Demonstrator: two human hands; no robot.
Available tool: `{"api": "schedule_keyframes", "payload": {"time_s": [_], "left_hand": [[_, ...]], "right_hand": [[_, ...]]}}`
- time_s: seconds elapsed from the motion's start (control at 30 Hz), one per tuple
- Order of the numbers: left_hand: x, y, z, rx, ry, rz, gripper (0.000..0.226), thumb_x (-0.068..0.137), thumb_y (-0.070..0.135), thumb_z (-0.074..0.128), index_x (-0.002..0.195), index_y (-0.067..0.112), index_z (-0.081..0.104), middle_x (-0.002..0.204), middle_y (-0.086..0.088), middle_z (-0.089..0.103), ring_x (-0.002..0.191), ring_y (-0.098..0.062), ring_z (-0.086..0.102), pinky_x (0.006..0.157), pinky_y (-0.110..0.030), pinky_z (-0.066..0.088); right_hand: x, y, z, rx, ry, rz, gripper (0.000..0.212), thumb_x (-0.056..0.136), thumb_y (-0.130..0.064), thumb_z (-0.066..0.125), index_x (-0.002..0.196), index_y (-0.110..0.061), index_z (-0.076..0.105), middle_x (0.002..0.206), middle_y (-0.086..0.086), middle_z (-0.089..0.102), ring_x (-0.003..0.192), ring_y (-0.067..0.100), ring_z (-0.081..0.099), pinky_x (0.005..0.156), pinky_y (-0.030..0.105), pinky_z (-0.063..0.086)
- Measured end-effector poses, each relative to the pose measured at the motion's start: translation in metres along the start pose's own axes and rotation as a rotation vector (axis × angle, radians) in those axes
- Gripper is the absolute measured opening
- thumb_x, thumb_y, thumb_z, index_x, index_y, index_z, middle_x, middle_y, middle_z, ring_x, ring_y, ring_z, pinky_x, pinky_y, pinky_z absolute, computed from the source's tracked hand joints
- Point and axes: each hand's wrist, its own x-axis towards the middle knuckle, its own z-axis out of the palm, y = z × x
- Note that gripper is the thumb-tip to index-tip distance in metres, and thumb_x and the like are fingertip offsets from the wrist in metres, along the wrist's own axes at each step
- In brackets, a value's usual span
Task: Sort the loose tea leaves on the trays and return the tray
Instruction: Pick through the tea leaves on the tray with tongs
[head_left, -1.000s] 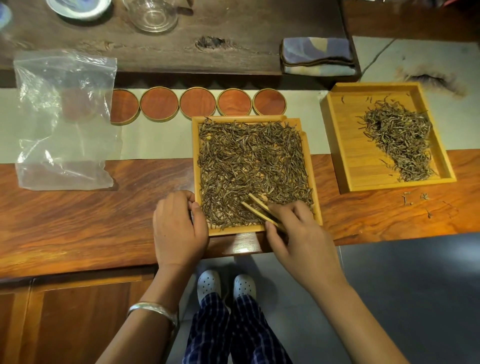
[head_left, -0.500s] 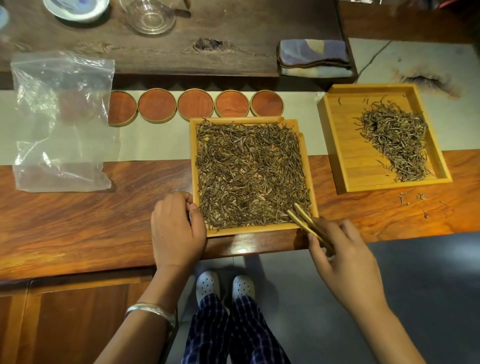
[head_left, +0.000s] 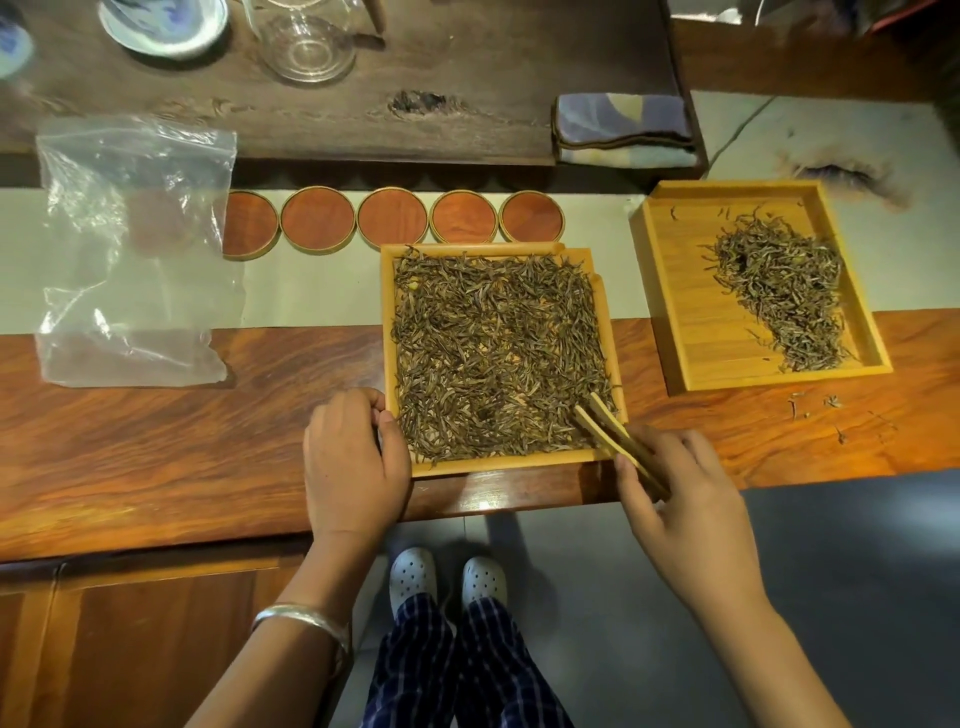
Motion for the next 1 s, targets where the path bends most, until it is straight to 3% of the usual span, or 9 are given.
{"api": "schedule_keyframes", "payload": {"time_s": [0.13,0.33,0.43,0.57,0.8,1.0], "left_hand": [[-0.001,0.000,-0.002,-0.005,-0.022,-0.014,0.007,0.084,0.016,0.044,0.084,0.012,0.050,0.078,-0.004,0.049,0.073,-0.024,0.043,0.069,-0.037,0.034],[0.000,0.004,-0.005,0.009,-0.022,-0.019,0.007,0.085,0.016,0.045,0.080,0.020,0.042,0.076,0.004,0.038,0.069,-0.021,0.040,0.066,-0.034,0.031],[0.001,0.004,-0.006,0.012,-0.014,-0.016,0.018,0.086,0.016,0.045,0.080,0.026,0.032,0.075,0.007,0.034,0.069,-0.015,0.032,0.067,-0.032,0.028],[0.000,0.003,-0.005,0.003,-0.031,-0.038,0.019,0.087,0.018,0.044,0.080,0.029,0.030,0.075,0.008,0.034,0.069,-0.014,0.032,0.067,-0.031,0.027],[0.001,0.000,-0.002,-0.033,-0.047,-0.063,0.005,0.084,0.023,0.042,0.080,0.023,0.043,0.074,0.008,0.039,0.068,-0.012,0.033,0.066,-0.027,0.024],[-0.001,0.001,-0.001,0.027,0.034,0.009,0.011,0.084,0.016,0.043,0.081,0.010,0.052,0.073,-0.001,0.046,0.068,-0.013,0.033,0.066,-0.024,0.023]], "right_hand": [[0.031,-0.015,-0.016,0.039,0.027,-0.056,0.025,0.086,-0.026,0.062,0.107,-0.013,0.058,0.097,-0.001,0.055,0.085,0.017,0.056,0.063,0.032,0.047],[0.143,-0.066,-0.028,-0.036,0.000,-0.292,0.025,0.088,-0.025,0.059,0.109,-0.013,0.059,0.097,-0.001,0.054,0.087,0.013,0.050,0.069,0.026,0.035],[0.215,-0.095,-0.015,-0.050,-0.054,-0.403,0.027,0.091,-0.026,0.055,0.115,-0.014,0.059,0.108,0.005,0.055,0.098,0.017,0.052,0.077,0.021,0.032],[0.284,-0.123,0.018,-0.083,-0.087,-0.446,0.024,0.091,-0.024,0.056,0.112,-0.012,0.059,0.111,0.011,0.053,0.101,0.025,0.053,0.078,0.026,0.034],[0.322,-0.130,0.060,-0.113,-0.178,-0.448,0.024,0.091,-0.020,0.055,0.114,-0.014,0.060,0.113,0.013,0.052,0.102,0.028,0.054,0.079,0.027,0.036],[0.325,-0.121,0.061,-0.082,-0.167,-0.452,0.028,0.091,-0.024,0.056,0.118,-0.019,0.060,0.110,0.008,0.052,0.101,0.022,0.052,0.079,0.025,0.033]]}}
